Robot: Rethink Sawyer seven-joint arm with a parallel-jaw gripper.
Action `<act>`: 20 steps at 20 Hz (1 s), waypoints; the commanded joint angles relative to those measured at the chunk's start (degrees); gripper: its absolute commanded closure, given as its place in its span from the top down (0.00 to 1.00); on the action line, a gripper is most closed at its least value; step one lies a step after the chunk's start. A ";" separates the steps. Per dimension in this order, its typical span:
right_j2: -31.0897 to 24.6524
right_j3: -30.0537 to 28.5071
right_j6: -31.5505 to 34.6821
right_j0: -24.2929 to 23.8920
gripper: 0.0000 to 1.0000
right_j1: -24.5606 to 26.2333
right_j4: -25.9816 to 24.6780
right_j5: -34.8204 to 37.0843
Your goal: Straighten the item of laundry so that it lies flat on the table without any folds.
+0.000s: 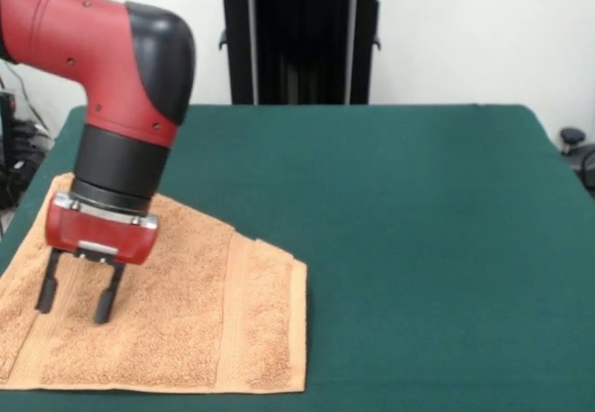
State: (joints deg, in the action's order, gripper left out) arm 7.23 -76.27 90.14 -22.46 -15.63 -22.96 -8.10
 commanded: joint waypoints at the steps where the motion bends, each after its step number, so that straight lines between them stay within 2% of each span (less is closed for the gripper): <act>1: -4.77 -8.64 11.93 4.67 1.00 -2.75 6.14 11.91; 4: -5.21 -11.14 11.76 5.49 1.00 -6.32 8.47 16.25; 11: -8.34 -13.02 11.73 5.33 1.00 -8.73 12.32 18.52; 15: -13.85 -12.48 11.80 3.10 1.00 -6.09 16.08 19.95; 20: -13.76 -10.82 13.08 4.56 1.00 -3.37 19.73 19.03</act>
State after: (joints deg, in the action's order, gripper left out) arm 3.55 -82.82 90.14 -19.84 -24.10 -8.67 4.70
